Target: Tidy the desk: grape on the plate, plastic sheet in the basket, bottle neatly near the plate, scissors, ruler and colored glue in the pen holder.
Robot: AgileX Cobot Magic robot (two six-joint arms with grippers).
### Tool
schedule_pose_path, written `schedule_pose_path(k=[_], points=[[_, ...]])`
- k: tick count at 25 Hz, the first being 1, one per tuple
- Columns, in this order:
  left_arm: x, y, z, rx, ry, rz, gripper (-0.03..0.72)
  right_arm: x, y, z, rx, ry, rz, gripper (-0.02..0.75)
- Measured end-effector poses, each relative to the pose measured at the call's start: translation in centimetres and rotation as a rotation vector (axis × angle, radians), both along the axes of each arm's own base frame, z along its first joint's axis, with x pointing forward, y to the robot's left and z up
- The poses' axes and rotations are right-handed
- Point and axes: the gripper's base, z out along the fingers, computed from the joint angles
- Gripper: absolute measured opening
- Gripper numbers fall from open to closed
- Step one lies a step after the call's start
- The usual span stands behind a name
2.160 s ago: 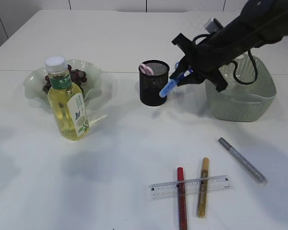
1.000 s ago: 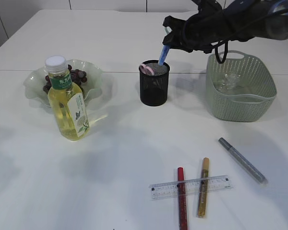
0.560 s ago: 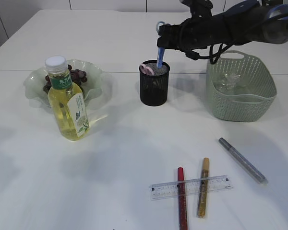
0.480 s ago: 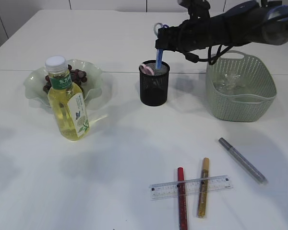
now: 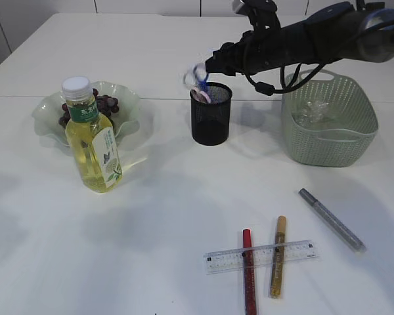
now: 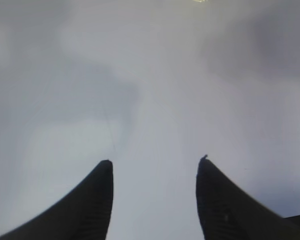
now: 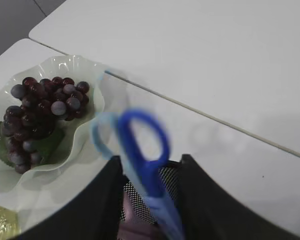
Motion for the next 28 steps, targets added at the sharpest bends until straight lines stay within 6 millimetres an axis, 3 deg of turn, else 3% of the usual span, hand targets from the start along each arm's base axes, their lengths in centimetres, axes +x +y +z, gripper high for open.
schedule_pose_path(k=[4, 11, 14, 22, 28], points=[[0.0, 0.0, 0.0, 0.002, 0.0, -0.001, 0.39, 0.0, 0.0, 0.0, -0.003, -0.001, 0.008, 0.382], [0.0, 0.0, 0.0, 0.002, 0.001, 0.0, 0.39, -0.1, -0.3, 0.5, 0.046, 0.04, -0.033, 0.399], [0.0, 0.0, 0.0, 0.002, 0.001, 0.0, 0.39, -0.8, -0.8, 2.1, 0.013, 0.096, -0.067, 0.399], [-0.1, 0.0, 0.0, 0.005, 0.007, -0.001, 0.386, -5.7, -2.2, 7.9, -0.241, 0.314, -0.098, 0.399], [-0.1, 0.0, 0.0, 0.006, 0.011, -0.001, 0.386, -10.2, -0.3, 11.7, -0.421, 0.368, -0.005, 0.396]])
